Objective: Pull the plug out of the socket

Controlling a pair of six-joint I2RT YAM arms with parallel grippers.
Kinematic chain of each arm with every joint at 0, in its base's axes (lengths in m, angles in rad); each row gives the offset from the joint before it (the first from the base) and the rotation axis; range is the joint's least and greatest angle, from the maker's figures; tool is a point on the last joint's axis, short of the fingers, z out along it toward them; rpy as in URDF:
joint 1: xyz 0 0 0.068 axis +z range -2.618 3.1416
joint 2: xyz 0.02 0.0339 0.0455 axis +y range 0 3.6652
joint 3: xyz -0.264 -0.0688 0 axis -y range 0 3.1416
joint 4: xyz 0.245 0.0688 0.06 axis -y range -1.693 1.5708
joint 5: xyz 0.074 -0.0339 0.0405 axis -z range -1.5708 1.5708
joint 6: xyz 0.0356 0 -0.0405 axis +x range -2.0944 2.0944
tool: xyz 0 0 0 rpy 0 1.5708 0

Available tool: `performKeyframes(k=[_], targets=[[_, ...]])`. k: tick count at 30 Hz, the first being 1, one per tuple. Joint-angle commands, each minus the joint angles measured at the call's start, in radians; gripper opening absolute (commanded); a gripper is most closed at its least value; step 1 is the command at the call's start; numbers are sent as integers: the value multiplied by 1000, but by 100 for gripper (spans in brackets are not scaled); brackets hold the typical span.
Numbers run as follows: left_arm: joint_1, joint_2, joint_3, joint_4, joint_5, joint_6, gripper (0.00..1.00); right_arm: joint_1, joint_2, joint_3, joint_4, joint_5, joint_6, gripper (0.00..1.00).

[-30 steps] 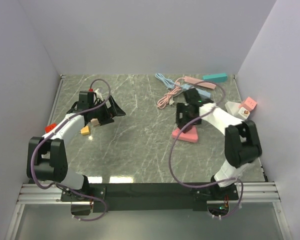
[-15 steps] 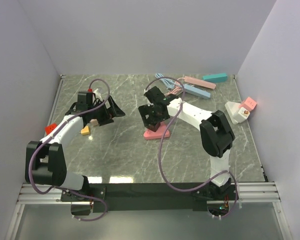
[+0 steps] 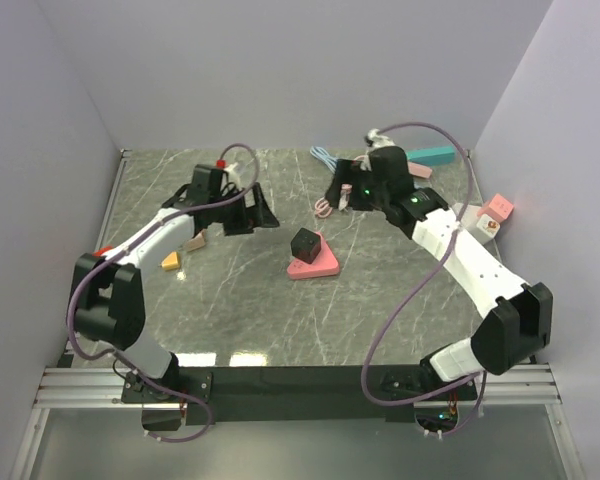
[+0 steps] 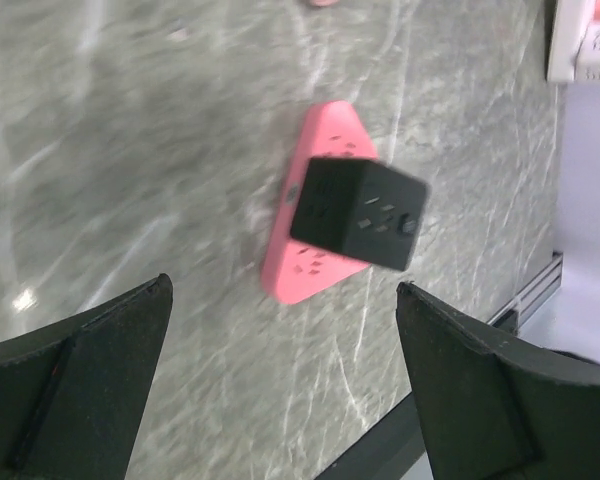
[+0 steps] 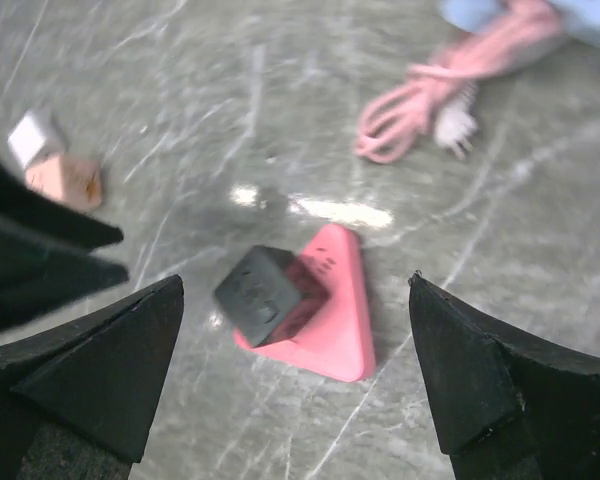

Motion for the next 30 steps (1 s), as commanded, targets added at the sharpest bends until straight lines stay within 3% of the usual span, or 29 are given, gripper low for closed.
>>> performKeyframes(k=[1, 10, 18, 23, 27, 29, 30], targets=[[-84, 66, 112, -27, -63, 69, 99, -86, -14, -158, -9, -34, 161, 100], [-324, 273, 368, -131, -297, 177, 99, -128, -228, -507, 163, -111, 334, 100], [-402, 407, 497, -246, -454, 250, 99, -161, -272, -565, 152, -119, 348, 100], [-413, 435, 498, -254, -460, 272, 99, -187, -298, -616, 198, -151, 373, 100], [-414, 456, 489, -251, -365, 267, 82, -197, -272, -640, 253, -223, 386, 100], [-414, 447, 460, -229, -342, 258, 65, -198, -263, -649, 287, -267, 399, 100], [-414, 435, 450, -223, -327, 247, 48, -197, -254, -654, 301, -283, 403, 99]])
